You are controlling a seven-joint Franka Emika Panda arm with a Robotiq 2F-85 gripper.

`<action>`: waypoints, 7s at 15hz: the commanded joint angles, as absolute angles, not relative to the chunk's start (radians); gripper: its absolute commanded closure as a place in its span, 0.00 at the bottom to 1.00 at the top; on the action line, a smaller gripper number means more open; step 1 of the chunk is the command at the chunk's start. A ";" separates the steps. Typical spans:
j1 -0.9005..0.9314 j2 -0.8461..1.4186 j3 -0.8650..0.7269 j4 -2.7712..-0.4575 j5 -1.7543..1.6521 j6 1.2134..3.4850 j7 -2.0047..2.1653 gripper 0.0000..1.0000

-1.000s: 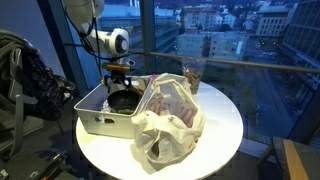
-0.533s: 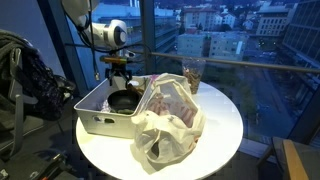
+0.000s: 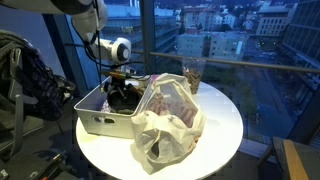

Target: Transfer two items from the organization bin to the plastic

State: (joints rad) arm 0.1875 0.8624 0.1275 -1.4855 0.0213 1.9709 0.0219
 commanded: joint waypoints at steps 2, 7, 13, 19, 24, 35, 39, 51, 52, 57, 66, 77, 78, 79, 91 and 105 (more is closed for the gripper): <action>0.190 0.925 0.096 -1.406 0.011 1.925 0.047 0.32; 0.210 0.909 0.060 -1.399 -0.025 1.836 0.090 0.71; 0.165 0.845 0.095 -1.368 0.052 1.633 0.083 1.00; 0.043 0.808 0.158 -1.298 0.263 1.421 -0.060 0.96; -0.018 0.807 0.156 -1.268 0.383 1.418 -0.142 0.96; -0.027 0.949 0.165 -1.237 0.368 1.459 -0.240 0.59; -0.030 0.959 0.168 -1.221 0.373 1.452 -0.241 0.30; 0.087 0.925 0.141 -1.313 0.275 1.775 -0.189 0.00; 0.103 0.921 0.132 -1.324 0.244 1.829 -0.179 0.00; 0.125 0.900 0.127 -1.383 0.174 1.962 -0.112 0.26; 0.111 0.837 0.138 -1.449 0.187 1.926 -0.039 0.95; -0.053 0.763 0.215 -1.387 0.467 1.481 -0.176 0.97; -0.062 0.743 0.212 -1.391 0.489 1.455 -0.184 0.97; -0.068 0.713 0.205 -1.403 0.507 1.442 -0.186 0.97; -0.121 0.251 0.076 -1.682 0.629 1.504 -0.205 0.97; -0.220 0.019 -0.168 -2.082 0.846 1.676 -0.360 0.97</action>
State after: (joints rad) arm -0.2125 0.0897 -0.1457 -1.9964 0.7961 1.6298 -0.3339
